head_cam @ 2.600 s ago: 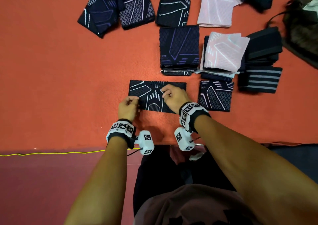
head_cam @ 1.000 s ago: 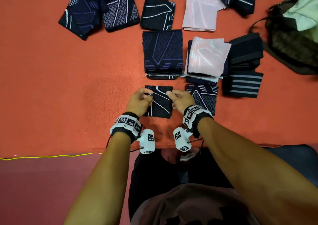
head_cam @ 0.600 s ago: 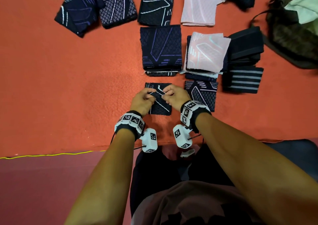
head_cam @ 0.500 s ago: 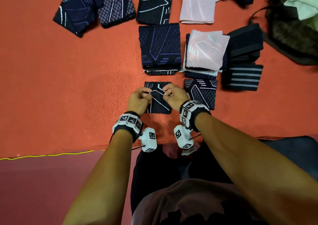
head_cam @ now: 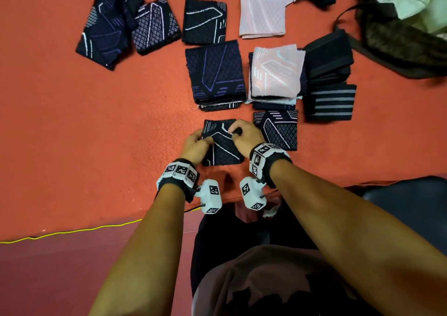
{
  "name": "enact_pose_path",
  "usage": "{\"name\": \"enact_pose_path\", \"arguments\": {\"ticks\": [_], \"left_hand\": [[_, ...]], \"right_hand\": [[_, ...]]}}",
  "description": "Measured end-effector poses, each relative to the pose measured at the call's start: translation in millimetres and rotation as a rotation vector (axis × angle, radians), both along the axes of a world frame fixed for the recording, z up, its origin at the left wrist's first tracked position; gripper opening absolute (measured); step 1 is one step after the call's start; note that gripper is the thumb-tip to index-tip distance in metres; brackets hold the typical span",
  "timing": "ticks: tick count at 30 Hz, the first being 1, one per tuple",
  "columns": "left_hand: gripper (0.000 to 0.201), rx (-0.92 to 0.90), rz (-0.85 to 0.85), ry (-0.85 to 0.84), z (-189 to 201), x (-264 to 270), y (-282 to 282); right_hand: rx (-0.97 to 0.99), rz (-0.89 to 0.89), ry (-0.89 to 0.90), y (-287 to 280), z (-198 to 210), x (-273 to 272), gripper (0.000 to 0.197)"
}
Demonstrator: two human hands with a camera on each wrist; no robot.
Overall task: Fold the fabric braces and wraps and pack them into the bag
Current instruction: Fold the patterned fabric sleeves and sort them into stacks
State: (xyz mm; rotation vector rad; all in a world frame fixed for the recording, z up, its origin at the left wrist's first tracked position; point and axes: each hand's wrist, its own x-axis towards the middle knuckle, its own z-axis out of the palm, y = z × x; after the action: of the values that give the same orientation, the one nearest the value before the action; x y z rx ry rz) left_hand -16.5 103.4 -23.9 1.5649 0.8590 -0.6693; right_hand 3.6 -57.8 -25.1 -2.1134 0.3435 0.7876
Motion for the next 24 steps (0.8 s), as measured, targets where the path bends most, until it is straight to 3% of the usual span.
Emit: {"name": "enact_pose_path", "arguments": {"ticks": [7, 14, 19, 24], "left_hand": [[0.039, -0.094, -0.032, -0.035, 25.2, 11.5, -22.5], [0.022, -0.152, -0.059, -0.036, 42.3, 26.3, -63.9], [0.028, -0.131, -0.126, 0.002, 34.8, 29.8, -92.0], [0.022, -0.102, -0.156, 0.022, 19.4, 32.2, -118.4]], "right_hand": [[0.007, -0.152, 0.062, -22.4, 17.2, 11.0, 0.017], [0.122, -0.337, 0.122, -58.2, 29.1, 24.2, 0.013], [0.073, -0.420, 0.089, -93.1, 26.7, 28.5, 0.018], [0.042, -0.381, 0.090, -121.6, 24.5, 30.7, 0.006]]}}
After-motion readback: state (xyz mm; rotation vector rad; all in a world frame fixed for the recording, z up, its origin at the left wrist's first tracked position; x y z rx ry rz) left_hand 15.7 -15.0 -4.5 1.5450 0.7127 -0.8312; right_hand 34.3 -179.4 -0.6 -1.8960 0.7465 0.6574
